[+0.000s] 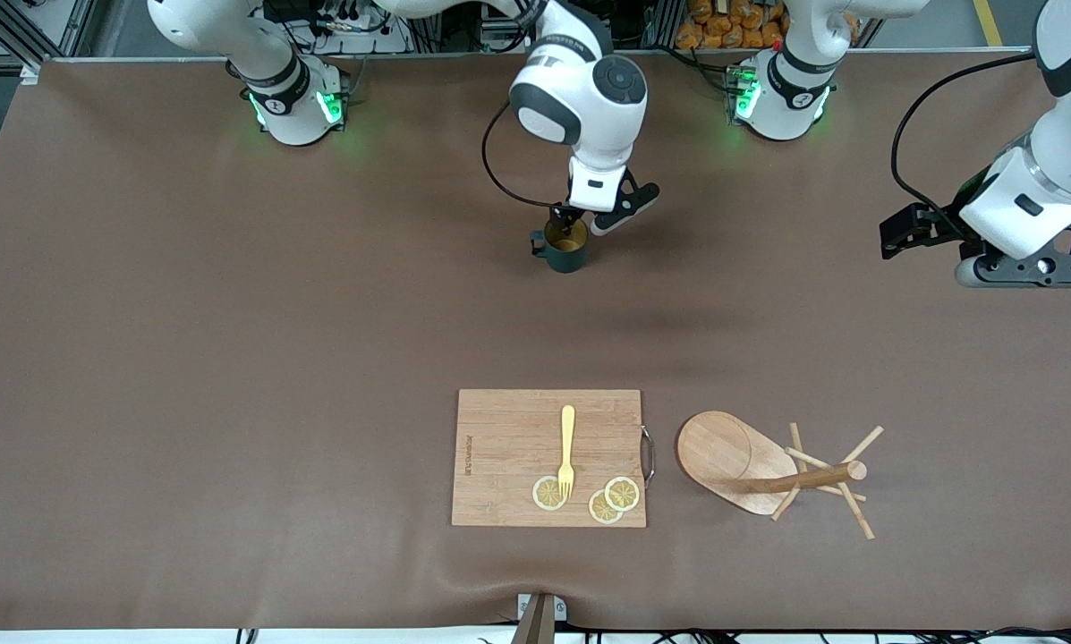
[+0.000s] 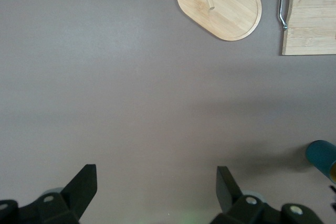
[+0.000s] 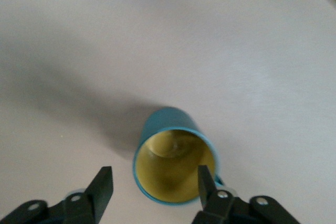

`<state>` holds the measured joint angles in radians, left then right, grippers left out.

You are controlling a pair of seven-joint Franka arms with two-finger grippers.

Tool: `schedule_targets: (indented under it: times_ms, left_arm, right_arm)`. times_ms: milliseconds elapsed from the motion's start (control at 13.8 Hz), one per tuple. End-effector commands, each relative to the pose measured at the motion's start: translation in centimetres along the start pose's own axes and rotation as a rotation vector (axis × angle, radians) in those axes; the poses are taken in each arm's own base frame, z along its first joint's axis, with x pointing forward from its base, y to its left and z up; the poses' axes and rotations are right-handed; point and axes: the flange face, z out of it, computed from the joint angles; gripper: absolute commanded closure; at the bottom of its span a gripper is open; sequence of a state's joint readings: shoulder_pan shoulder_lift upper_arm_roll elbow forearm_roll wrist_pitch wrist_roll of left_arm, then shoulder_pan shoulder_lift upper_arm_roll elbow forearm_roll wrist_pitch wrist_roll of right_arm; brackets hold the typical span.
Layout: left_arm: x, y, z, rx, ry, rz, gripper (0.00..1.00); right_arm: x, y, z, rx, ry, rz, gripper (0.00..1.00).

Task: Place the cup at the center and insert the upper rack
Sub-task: 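Lower the mug, open the right gripper and withdraw it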

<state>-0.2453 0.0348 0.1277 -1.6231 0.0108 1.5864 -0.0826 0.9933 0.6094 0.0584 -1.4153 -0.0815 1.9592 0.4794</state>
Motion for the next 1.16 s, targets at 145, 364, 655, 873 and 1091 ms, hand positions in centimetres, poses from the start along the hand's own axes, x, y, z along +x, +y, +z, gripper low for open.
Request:
schedule_targets:
  times_ms: [145,364,655,873,1091]
  left_arm:
    - [-0.7,0.0,-0.8,-0.004,0.011,-0.012,0.00]
    - [-0.8,1.5,-0.8,-0.002,0.010,-0.029,0.00]
    - [-1.1,5.1,-1.1,-0.001,0.017,-0.110,0.00]
    - [-1.9,9.6,-1.2,-0.002,0.020,-0.214,0.00]
    - [-3.0,15.2,-1.3,-0.004,0.020,-0.351,0.00]
  right_arm:
    - [-0.3,12.3,-14.9,0.019,0.053,0.165,0.00]
    - [-3.2,23.7,-22.8,0.013,0.055,0.327,0.00]
    - [-7.6,37.4,-27.6,0.003,0.035,0.523,0.00]
    - [-10.6,46.2,-28.2,0.055,0.004,0.490,0.00]
    - [-14.1,55.3,-27.7,0.091,0.008,0.456,0.00]
